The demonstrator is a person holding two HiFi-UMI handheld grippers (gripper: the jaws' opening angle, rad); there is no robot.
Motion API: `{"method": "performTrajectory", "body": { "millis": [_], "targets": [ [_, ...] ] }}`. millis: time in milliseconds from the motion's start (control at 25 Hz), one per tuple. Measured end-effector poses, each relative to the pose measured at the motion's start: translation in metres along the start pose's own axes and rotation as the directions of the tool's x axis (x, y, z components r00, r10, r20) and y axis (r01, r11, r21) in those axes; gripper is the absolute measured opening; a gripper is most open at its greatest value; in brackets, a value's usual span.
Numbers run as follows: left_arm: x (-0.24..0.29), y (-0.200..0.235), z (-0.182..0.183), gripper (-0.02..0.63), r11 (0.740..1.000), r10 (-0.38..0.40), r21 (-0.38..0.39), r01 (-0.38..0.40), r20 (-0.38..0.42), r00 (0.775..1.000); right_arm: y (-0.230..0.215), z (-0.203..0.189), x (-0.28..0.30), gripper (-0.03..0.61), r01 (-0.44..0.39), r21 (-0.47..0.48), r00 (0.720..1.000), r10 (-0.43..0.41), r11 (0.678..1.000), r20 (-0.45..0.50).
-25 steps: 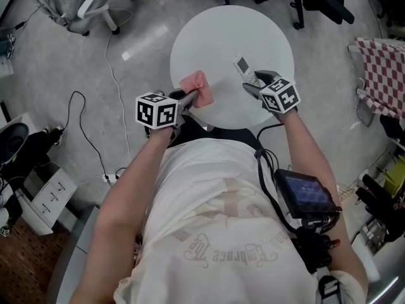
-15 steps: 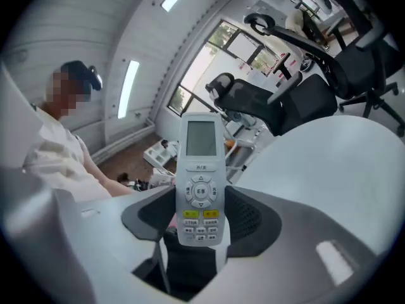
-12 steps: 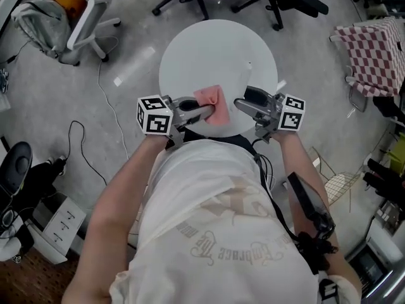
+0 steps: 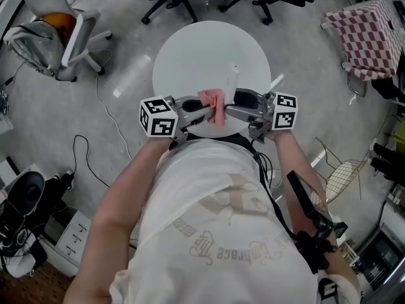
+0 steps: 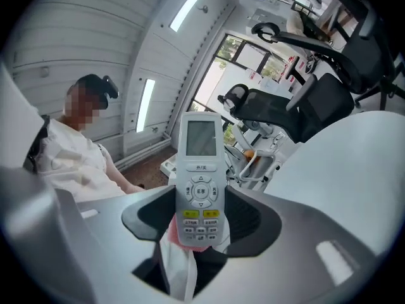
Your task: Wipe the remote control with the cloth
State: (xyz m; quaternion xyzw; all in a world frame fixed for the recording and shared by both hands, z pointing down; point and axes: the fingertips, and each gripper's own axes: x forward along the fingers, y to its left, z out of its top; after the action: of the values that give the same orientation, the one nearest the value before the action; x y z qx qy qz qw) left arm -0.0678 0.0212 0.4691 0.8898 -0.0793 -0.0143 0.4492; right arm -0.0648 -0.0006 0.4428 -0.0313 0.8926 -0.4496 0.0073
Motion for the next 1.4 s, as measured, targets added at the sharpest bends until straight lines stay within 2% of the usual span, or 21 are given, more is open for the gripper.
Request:
{"method": "performTrajectory", "body": {
  "millis": [120, 360, 640, 880, 1120, 1400],
  "targets": [
    [-0.002, 0.008, 0.009, 0.018, 1.0, 0.027, -0.013, -0.027, 0.026, 0.999, -0.003, -0.01, 0.005, 0.25, 0.029, -0.032, 0.996, -0.031, 0.999, -0.088],
    [-0.006, 0.02, 0.028, 0.018, 0.998, 0.057, -0.028, -0.055, 0.062, 0.996, -0.016, -0.025, 0.011, 0.25, 0.061, -0.05, 0.98, -0.069, 0.997, -0.188],
    [-0.018, 0.023, 0.057, 0.02, 0.998, 0.029, -0.064, -0.02, 0.147, 0.989, -0.022, -0.049, 0.007, 0.249, 0.073, -0.071, 0.953, -0.09, 0.995, -0.288],
    [-0.027, 0.027, 0.078, 0.02, 0.998, 0.035, -0.059, -0.026, 0.167, 0.985, -0.027, -0.065, 0.003, 0.249, 0.083, -0.115, 0.922, -0.12, 0.99, -0.368],
    [-0.021, 0.028, 0.068, 0.02, 0.996, 0.031, -0.085, -0.019, 0.135, 0.99, -0.023, -0.05, 0.007, 0.249, 0.072, -0.134, 0.939, -0.112, 0.988, -0.325],
    [-0.001, 0.024, 0.041, 0.02, 0.996, 0.017, -0.094, -0.012, 0.057, 0.998, -0.025, -0.025, 0.007, 0.249, 0.074, -0.083, 0.974, -0.09, 0.994, -0.208]
  ]
}}
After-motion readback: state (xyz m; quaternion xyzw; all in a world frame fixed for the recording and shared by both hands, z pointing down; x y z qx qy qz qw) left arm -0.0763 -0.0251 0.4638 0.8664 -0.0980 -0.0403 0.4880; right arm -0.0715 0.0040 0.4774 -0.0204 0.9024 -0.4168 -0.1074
